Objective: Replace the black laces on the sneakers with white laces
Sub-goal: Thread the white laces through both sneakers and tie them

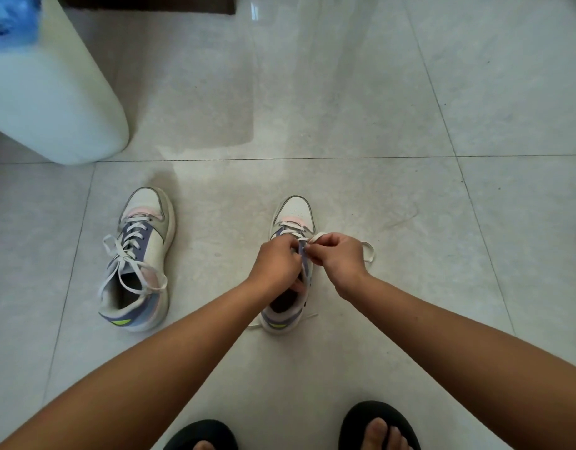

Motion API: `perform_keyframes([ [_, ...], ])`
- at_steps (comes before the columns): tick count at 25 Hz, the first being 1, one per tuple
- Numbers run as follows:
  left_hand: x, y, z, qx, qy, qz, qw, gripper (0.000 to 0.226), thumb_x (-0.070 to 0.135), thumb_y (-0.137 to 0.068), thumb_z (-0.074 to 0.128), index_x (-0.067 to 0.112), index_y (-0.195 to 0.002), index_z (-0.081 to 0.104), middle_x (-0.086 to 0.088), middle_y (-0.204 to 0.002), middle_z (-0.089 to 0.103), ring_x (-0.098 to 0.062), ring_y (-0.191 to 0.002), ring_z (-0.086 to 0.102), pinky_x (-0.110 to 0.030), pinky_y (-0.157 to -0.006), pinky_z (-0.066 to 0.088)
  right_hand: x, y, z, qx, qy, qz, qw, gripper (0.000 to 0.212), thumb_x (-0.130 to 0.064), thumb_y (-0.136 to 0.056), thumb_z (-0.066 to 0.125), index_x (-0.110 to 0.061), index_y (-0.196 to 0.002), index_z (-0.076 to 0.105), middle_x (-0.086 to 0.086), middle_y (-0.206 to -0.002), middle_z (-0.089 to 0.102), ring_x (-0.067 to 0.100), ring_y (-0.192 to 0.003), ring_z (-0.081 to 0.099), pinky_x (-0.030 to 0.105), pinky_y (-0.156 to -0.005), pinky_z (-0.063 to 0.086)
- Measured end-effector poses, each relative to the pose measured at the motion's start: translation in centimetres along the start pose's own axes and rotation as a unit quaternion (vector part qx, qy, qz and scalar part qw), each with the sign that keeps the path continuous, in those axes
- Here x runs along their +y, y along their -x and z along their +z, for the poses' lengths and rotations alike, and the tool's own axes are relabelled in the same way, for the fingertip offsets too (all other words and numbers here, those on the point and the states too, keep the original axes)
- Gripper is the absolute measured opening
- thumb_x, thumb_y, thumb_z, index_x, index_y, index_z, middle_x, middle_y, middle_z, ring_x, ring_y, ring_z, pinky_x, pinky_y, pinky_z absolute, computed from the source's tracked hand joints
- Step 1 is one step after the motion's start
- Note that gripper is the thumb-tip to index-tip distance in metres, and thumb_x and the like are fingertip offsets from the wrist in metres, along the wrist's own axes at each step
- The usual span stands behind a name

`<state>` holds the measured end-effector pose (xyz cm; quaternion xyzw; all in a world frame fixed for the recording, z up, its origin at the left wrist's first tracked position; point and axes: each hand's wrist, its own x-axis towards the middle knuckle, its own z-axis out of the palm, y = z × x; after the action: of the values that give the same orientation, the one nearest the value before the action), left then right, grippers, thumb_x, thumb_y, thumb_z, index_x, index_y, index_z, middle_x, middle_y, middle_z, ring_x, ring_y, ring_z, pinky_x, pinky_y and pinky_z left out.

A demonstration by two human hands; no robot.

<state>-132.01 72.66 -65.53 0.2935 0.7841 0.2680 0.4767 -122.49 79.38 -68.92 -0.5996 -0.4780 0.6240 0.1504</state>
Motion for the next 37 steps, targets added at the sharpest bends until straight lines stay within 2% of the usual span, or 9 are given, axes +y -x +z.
perform_keyframes([
  [5,-0.3,-0.3,0.2,0.015,0.0,0.003,1.0,0.032,0.003,-0.094,0.032,0.01,-0.101,0.062,-0.014,-0.086,0.064,-0.03,-0.051,0.064,-0.031,-0.049,0.056,0.1,1.3,-0.2,-0.026,-0.003,-0.002,1.0,0.013,0.0,-0.084,0.062,-0.009,-0.079,0.07,-0.006,-0.073,0.064,0.003,-0.067,0.057,0.016,-0.066,0.045],
  [10,-1.0,-0.1,1.0,0.061,-0.164,0.071,0.982,0.017,0.012,-0.091,0.047,0.01,-0.077,0.056,-0.017,-0.085,0.065,-0.024,-0.068,0.047,-0.027,-0.06,0.033,1.3,4.4,-0.4,-0.127,0.23,-0.123,0.957,0.05,-0.002,-0.082,0.057,-0.017,-0.129,0.051,0.0,-0.113,0.041,0.012,-0.106,0.046,0.012,-0.087,0.033],
  [15,-0.4,0.9,-0.3,-0.023,-0.261,0.055,0.963,0.018,0.012,-0.093,0.041,0.006,-0.096,0.058,-0.018,-0.104,0.063,-0.03,-0.09,0.057,-0.026,-0.067,0.034,2.0,3.5,0.2,-0.059,0.115,-0.024,0.991,0.062,-0.006,-0.074,0.071,-0.015,-0.128,0.042,0.001,-0.095,0.047,0.009,-0.077,0.05,0.018,-0.067,0.043],
  [18,-0.7,3.7,-3.5,-0.07,-0.302,0.076,0.948,0.01,0.019,-0.091,0.048,0.017,-0.084,0.055,-0.009,-0.09,0.064,-0.023,-0.07,0.055,-0.027,-0.065,0.041,2.2,3.4,0.1,-0.048,0.066,0.039,0.996,0.055,-0.008,-0.076,0.071,-0.015,-0.122,0.04,-0.004,-0.083,0.051,0.008,-0.073,0.053,0.025,-0.069,0.046],
  [22,-4.3,8.0,-7.2,-0.176,-0.436,0.092,0.877,0.018,0.027,-0.085,0.052,0.025,-0.069,0.044,0.007,-0.068,0.048,-0.012,-0.065,0.044,-0.02,-0.053,0.032,2.4,2.9,0.4,-0.048,0.042,0.085,0.994,0.056,-0.007,-0.076,0.07,-0.01,-0.124,0.042,0.004,-0.098,0.056,0.018,-0.088,0.058,0.03,-0.075,0.047],
  [26,-10.4,10.0,-7.7,-0.287,-0.592,-0.092,0.747,0.025,0.019,-0.086,0.056,0.019,-0.111,0.06,-0.001,-0.117,0.059,-0.02,-0.105,0.06,-0.027,-0.079,0.046,2.3,2.5,0.5,-0.052,-0.004,0.119,0.992,0.065,0.0,-0.074,0.07,-0.01,-0.129,0.038,0.013,-0.116,0.056,0.024,-0.099,0.059,0.027,-0.066,0.047],
  [29,-12.9,10.4,-7.7,-0.273,-0.631,-0.142,0.712,0.037,0.012,-0.093,0.048,0.012,-0.13,0.049,-0.005,-0.134,0.051,-0.022,-0.121,0.053,-0.03,-0.096,0.042,2.3,2.2,0.4,-0.088,-0.051,0.148,0.984,0.068,-0.001,-0.075,0.071,-0.013,-0.131,0.036,0.013,-0.118,0.058,0.025,-0.103,0.06,0.032,-0.076,0.049],
  [33,-10.0,8.0,-6.1,-0.1,-0.572,-0.033,0.814,0.024,0.024,-0.096,0.044,0.02,-0.118,0.054,0.0,-0.12,0.057,-0.02,-0.11,0.058,-0.029,-0.082,0.045,0.9,1.5,-0.3,-0.1,-0.137,0.145,0.975,0.016,-0.018,-0.087,0.064,-0.014,-0.099,0.055,0.0,-0.074,0.05,0.01,-0.063,0.047,0.026,-0.059,0.037],
  [37,-3.4,4.8,-3.6,0.109,-0.459,0.19,0.861,0.015,0.029,-0.094,0.052,0.018,-0.101,0.058,-0.002,-0.096,0.058,-0.024,-0.084,0.062,-0.028,-0.057,0.035,-0.8,-0.2,-1.0,-0.043,-0.012,0.037,0.998,0.033,-0.01,-0.088,0.06,-0.021,-0.118,0.052,0.0,-0.086,0.051,0.012,-0.075,0.051,0.024,-0.064,0.042],
])
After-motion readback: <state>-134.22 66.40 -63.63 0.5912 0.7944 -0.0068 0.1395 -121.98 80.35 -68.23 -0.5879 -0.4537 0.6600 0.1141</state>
